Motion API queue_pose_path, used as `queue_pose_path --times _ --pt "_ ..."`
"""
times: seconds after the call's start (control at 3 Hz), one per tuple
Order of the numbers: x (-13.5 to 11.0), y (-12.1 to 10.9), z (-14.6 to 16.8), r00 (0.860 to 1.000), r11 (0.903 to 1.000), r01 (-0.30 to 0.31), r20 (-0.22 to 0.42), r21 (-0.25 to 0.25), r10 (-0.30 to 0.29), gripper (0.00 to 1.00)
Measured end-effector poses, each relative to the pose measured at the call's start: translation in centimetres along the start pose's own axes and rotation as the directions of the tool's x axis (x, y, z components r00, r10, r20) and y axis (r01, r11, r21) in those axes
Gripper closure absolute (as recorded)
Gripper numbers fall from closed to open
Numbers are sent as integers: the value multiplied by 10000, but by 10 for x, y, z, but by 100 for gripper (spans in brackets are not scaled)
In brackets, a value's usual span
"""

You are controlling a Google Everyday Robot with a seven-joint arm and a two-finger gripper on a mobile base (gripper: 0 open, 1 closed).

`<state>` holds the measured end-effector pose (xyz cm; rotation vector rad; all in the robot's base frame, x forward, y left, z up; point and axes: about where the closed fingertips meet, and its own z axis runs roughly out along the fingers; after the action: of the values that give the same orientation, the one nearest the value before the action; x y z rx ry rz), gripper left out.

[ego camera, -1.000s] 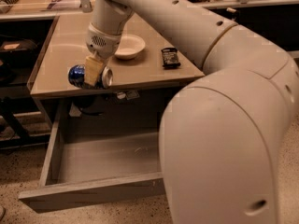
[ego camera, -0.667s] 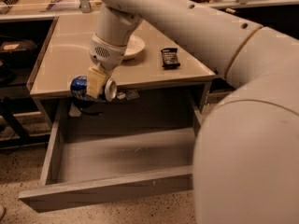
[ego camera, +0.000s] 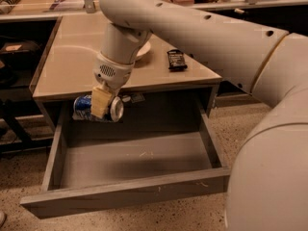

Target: Place pepsi can into top drawer

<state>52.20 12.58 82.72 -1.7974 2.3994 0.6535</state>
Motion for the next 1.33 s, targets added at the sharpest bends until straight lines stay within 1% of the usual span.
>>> queue_pose_path --times 0.33,0.67,1.0,1.33 --pt "2 0 0 9998 9998 -156 120 156 154 100" --pt "22 8 19 9907 9932 -1159 716 -67 1161 100" --pt "52 3 47 9631 9722 -2333 1338 -189 2337 100" --pt "73 -7 73 9304 9474 -3168 1790 -458 3198 100"
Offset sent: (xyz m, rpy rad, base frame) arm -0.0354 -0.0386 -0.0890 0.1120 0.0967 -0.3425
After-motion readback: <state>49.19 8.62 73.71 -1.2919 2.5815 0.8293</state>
